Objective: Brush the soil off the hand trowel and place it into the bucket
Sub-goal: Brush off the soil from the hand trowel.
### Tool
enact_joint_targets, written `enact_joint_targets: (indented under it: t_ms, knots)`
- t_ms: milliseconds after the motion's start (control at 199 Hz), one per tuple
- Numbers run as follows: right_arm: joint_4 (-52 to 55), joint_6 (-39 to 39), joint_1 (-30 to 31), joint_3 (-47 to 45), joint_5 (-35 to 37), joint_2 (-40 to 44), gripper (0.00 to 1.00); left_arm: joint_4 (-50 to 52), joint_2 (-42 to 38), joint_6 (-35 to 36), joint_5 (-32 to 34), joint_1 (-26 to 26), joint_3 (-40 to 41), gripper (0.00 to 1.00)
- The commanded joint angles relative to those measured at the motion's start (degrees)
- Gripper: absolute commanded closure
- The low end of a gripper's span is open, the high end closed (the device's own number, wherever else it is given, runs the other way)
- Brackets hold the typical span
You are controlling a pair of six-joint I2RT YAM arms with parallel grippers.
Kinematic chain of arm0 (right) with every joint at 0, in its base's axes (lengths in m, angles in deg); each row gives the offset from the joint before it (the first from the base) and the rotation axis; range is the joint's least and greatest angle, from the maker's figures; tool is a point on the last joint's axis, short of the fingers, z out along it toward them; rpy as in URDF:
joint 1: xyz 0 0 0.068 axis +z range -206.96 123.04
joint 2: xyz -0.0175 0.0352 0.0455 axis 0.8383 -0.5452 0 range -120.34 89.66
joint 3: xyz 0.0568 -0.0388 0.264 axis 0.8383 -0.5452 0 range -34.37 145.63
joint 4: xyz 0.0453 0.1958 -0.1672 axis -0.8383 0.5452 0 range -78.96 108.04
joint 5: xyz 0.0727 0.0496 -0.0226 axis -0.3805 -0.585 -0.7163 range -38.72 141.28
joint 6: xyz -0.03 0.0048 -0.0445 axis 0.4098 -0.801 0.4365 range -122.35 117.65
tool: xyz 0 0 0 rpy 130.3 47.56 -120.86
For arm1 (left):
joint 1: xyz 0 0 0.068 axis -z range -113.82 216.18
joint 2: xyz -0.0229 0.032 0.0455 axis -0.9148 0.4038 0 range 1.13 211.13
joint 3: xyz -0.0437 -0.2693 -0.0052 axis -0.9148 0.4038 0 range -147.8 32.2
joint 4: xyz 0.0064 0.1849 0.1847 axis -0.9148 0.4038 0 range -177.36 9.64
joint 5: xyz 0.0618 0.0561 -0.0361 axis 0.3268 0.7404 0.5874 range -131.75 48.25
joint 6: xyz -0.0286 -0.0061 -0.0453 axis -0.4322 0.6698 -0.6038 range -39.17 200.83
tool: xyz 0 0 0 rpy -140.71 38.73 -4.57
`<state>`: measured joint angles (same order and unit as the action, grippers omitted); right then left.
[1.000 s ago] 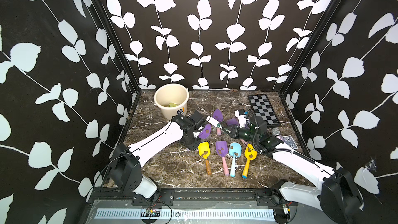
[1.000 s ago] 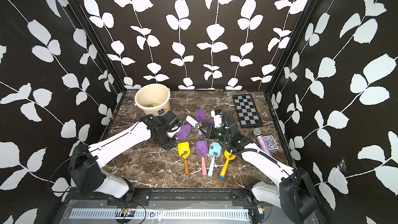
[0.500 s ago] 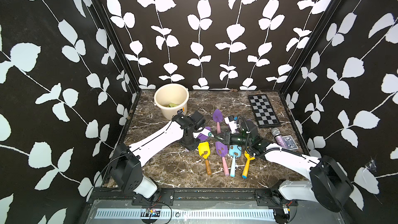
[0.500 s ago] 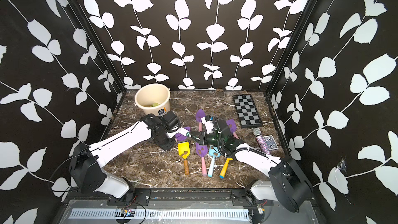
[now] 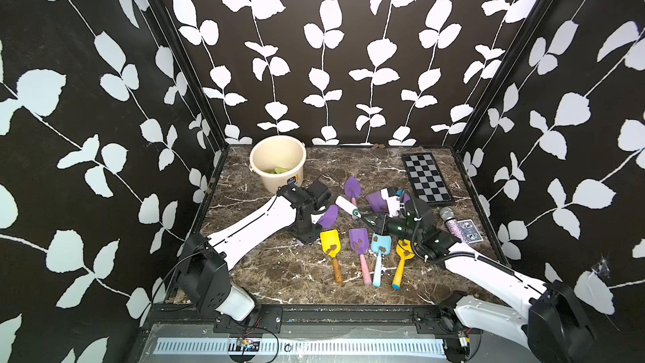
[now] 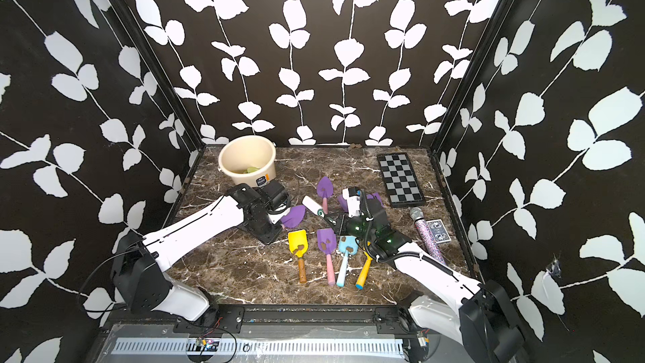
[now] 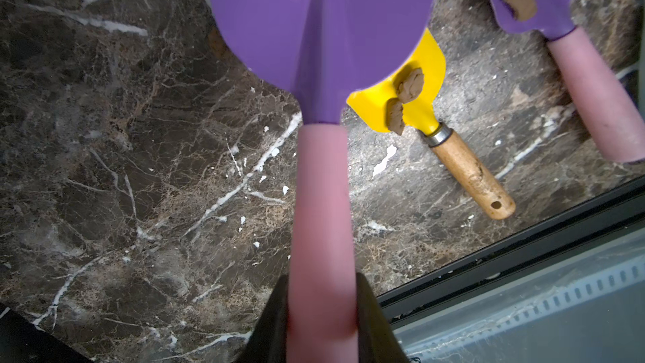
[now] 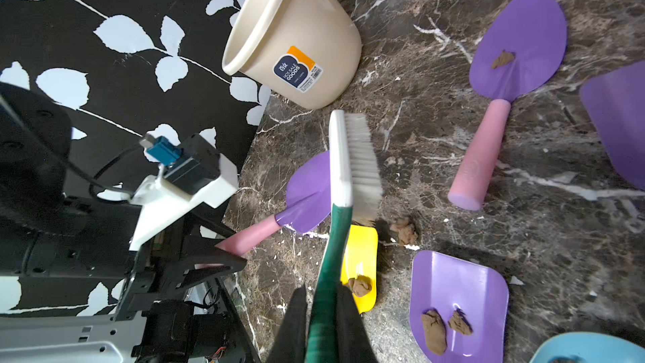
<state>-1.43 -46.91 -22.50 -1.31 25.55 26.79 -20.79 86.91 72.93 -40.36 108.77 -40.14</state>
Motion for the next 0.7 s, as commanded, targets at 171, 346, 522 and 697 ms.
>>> enact_joint_targets:
  t_ms: [171, 346, 522, 697]
  knots:
    - [-15.31, -4.21, 4.25, 2.16, -10.12, -6.28, 1.0, -1.91, -3.79, -1.04, -1.3, -0.33, -0.76, 1.0]
    - [-17.22, -7.19, 3.96, -0.59, -6.55, -8.63, 1.0, -2.98, -5.22, -1.68, -1.49, -0.74, -0.9, 1.0]
    - [-11.89, -6.54, -0.54, -3.47, -2.5, -3.42, 1.0, -1.81, -6.72, -1.5, -2.23, -2.01, -0.32, 1.0]
    - [-1.98, 3.94, -4.22, -1.4, 1.6, 4.71, 1.0, -0.39, -9.28, -0.72, -7.32, -5.25, -0.73, 1.0]
